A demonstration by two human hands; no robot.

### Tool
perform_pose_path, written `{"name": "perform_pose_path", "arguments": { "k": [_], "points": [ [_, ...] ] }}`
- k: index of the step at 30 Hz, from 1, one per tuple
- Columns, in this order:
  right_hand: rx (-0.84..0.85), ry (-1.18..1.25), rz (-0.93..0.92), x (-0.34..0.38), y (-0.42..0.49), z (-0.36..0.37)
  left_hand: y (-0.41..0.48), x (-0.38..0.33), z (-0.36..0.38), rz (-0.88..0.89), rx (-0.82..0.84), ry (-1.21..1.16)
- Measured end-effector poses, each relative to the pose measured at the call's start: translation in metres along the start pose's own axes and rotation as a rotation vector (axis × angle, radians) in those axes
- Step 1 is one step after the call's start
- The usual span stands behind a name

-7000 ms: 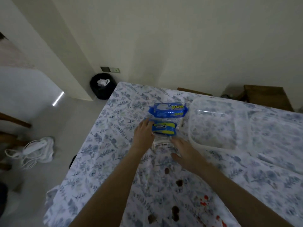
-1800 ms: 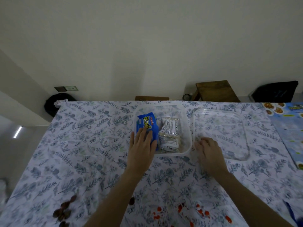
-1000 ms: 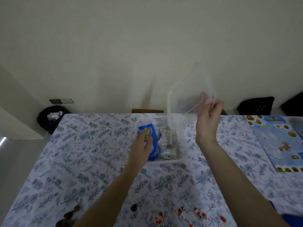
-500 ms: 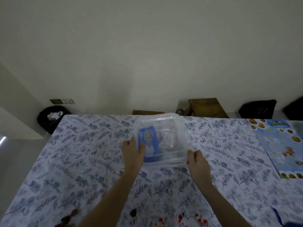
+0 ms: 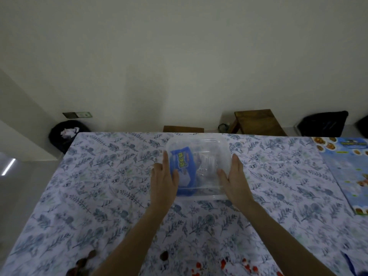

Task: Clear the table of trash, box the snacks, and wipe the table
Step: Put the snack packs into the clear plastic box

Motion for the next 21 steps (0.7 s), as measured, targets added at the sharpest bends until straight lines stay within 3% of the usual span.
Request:
{"name": "perform_pose_path", "arguments": {
  "k": [9,21],
  "points": [
    [0.002,-0.353,-0.159,0.010,0.036,0.026,0.023,-0.004,0.034,0.160,0.096,0.088],
    [-0.054,-0.378,-0.190,0.008,0.038,0.029,0.025,0.001,0.043,0.139,0.081,0.079]
  ]
}}
Point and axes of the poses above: each hand's wrist, its own y-axis towards the middle knuckle, its own z-axis out of the palm, x = y × z, the point moved 9 cm from there along y, towards the middle knuckle, and after that the axes turned 13 degrees about -x, right-handed, at the moved point
